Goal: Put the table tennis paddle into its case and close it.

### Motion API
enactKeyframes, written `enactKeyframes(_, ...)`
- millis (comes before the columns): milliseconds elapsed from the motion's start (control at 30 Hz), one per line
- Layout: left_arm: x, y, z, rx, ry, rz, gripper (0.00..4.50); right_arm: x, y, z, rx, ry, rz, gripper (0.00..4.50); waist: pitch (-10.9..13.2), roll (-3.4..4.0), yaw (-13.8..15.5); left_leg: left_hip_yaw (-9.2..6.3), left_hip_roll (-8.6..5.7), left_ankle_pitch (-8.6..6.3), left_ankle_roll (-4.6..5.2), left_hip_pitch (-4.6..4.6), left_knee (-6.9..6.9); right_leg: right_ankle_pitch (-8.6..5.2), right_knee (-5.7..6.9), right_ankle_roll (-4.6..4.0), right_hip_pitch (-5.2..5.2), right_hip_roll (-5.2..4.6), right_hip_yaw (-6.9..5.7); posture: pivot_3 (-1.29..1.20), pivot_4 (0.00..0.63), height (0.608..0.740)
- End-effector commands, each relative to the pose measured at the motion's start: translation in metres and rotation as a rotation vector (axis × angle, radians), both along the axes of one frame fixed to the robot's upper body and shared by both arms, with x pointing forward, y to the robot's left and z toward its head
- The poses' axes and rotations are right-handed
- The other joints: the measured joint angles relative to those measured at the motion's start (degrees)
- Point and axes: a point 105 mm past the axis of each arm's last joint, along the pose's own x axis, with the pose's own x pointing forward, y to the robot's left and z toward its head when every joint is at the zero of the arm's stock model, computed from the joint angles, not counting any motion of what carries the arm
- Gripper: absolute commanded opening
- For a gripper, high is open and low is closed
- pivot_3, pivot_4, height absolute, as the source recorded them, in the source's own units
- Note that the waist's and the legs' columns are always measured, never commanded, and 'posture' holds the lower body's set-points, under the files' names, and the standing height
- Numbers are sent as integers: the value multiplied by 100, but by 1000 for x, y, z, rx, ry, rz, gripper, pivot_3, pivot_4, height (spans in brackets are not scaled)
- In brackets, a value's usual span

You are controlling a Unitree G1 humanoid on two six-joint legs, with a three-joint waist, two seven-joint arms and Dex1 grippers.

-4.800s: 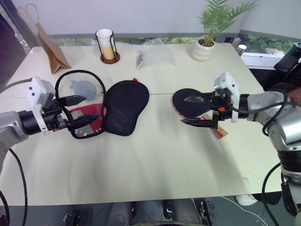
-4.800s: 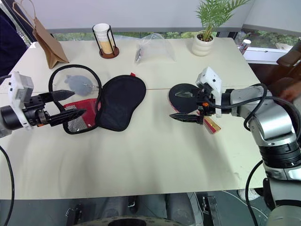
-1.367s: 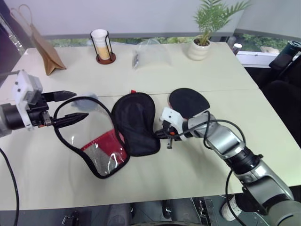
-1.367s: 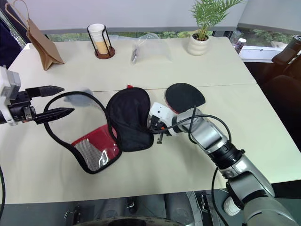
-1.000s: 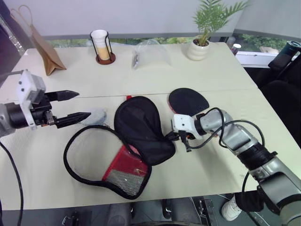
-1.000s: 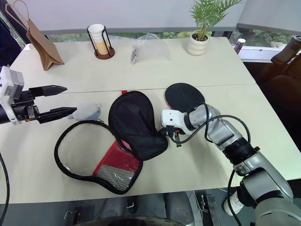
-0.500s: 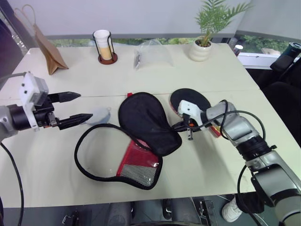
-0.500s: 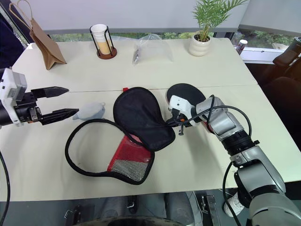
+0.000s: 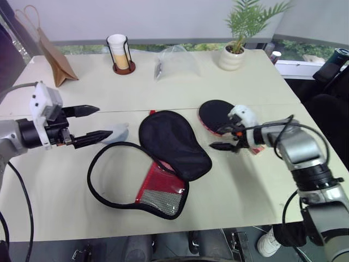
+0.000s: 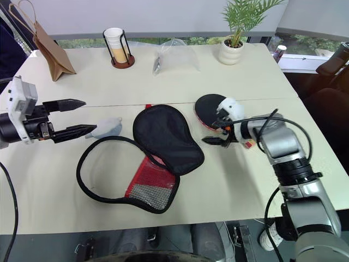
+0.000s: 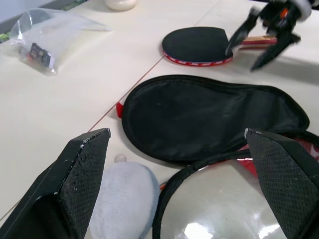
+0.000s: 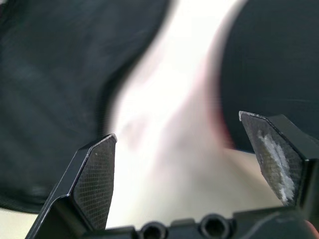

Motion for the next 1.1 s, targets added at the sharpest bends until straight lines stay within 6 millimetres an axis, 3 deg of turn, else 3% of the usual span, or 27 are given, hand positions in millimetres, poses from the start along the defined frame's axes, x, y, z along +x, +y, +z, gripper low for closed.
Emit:
enactKeyframes(33,1,-3,8,9,-36,-25,4500,0,-17,24,12,-72,-79,4452,0,0,-2,0,0,0,0,0,-1,0,0,0,-1,0,0,0,150,740)
enactKeyframes(200,5,-5,9,11,-38,-37,4500,4,-34,24,1,-68,-185,4452,0,0,-33,1,1,0,0,1,-4,0,1,0,-3,2,1,0,150,740)
enactKeyframes(567,7,-4,11,15,-49,-36,4500,5,-63,-32,-100,68,-297,4452,-1,-1,-18,2,0,0,1,0,-3,1,1,1,-3,2,2,0,150,740)
enactKeyframes(667,6,-3,10,17,-48,-30,4500,6,-65,-35,-118,58,-290,3653,-1,-2,-20,0,1,0,1,3,-1,0,1,1,2,3,2,0,150,740)
enactKeyframes(800,6,-2,9,15,-47,-26,4500,3,-62,-32,-110,53,-276,1630,-1,-2,-9,-1,0,0,1,3,3,1,1,1,6,2,2,0,150,740)
enactKeyframes(867,6,-3,9,14,-47,-25,4500,3,-61,-32,-106,55,-279,841,-1,-2,-5,-1,0,0,1,3,4,1,1,1,6,2,2,0,150,740)
enactKeyframes(1033,9,-2,7,11,-47,-25,4500,3,-61,-19,-92,26,-302,848,-1,-2,-2,-2,0,0,1,3,3,1,1,2,7,2,2,0,150,740)
enactKeyframes(1100,11,-1,8,10,-48,-22,4500,2,-51,4,-20,3,-299,848,0,0,0,-2,0,0,1,2,3,0,1,2,6,2,2,0,150,740)
